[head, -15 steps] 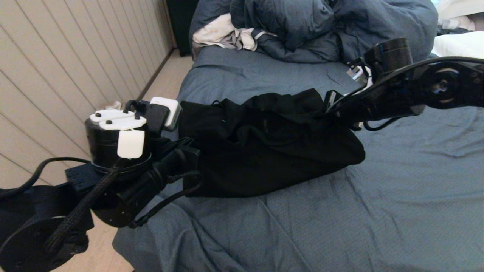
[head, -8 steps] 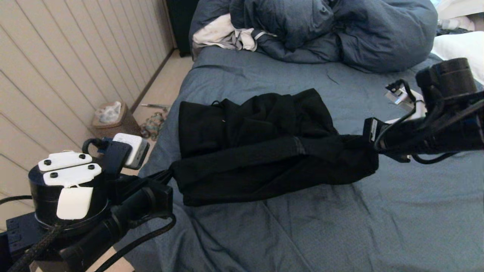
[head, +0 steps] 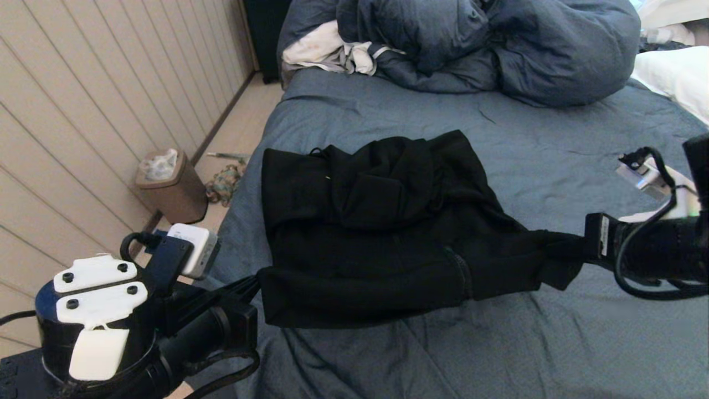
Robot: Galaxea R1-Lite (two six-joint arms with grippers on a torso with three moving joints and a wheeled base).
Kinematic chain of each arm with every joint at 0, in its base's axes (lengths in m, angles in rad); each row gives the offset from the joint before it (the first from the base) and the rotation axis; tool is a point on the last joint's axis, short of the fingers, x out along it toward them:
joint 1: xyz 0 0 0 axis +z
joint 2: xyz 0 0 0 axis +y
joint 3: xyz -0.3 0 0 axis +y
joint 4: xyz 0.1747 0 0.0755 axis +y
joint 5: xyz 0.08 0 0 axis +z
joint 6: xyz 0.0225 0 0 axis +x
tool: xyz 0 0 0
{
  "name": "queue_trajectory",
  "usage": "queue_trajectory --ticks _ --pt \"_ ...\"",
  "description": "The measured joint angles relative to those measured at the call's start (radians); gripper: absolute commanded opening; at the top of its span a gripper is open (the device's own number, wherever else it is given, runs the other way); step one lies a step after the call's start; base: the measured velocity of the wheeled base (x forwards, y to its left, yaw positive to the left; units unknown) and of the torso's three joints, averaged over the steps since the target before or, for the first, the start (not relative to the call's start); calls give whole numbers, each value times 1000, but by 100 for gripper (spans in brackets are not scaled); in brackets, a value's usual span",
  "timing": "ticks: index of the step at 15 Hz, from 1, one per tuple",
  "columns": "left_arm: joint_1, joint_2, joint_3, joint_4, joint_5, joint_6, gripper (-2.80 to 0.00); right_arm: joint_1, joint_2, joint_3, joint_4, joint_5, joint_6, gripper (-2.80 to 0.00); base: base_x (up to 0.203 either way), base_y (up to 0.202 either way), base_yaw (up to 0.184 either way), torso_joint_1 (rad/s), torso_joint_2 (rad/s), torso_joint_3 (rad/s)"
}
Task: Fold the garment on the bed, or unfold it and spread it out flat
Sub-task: Fold the black sweatshirt
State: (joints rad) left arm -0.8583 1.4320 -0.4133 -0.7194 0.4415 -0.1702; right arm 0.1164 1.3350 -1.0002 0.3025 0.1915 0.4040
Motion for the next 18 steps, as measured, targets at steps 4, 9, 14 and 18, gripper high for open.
queue_trajectory --ticks 4,9,14,18 --pt "-37 -32 26 12 8 -1 -280 9 -96 61 7 6 2 -280 0 0 0 0 0 0" --pt "-87 -120 32 132 5 -10 -280 52 -222 106 126 4 1 -280 0 0 0 0 0 0" --pt "-132 -202 33 242 3 -52 -280 58 -312 188 135 2 -1 -280 0 0 0 0 0 0" --pt "-176 -240 24 323 3 -84 -280 60 -368 231 151 2 -1 -280 0 0 0 0 0 0"
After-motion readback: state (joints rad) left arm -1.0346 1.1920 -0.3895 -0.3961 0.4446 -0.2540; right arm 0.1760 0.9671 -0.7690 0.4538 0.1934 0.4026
